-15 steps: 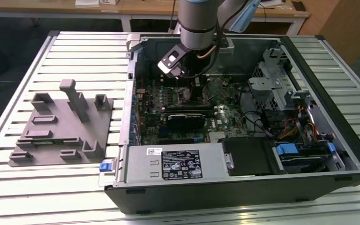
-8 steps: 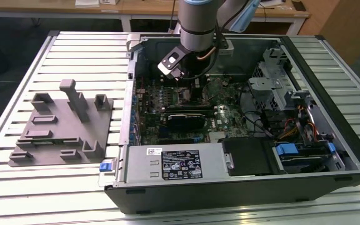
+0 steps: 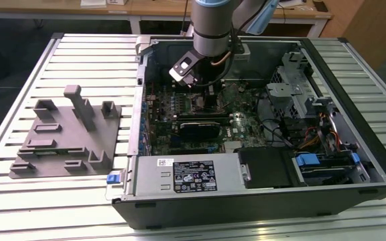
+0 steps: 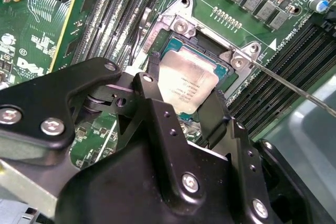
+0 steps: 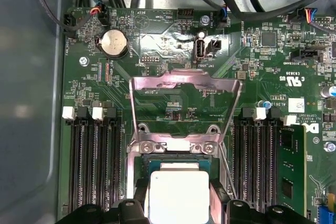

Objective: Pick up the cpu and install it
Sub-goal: 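Place the cpu into insertion slot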

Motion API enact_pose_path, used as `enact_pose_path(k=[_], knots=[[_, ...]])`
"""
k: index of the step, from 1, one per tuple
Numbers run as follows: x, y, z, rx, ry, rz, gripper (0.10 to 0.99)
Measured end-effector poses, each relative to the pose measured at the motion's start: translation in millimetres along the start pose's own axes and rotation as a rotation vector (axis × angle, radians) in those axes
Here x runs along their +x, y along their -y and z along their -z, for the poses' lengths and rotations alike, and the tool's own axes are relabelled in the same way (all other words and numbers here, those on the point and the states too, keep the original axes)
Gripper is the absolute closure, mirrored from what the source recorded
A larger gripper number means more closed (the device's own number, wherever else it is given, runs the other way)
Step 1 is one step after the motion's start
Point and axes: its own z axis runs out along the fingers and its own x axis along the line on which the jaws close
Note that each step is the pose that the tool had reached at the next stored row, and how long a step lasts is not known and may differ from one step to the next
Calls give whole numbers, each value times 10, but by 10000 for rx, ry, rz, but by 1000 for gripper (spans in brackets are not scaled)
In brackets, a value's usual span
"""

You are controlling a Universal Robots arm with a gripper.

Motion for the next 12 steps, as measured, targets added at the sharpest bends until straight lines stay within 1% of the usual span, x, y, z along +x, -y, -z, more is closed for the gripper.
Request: enact_pose_path(k=[12], knots=[[1,0,-9,-4,-6,-1,545]])
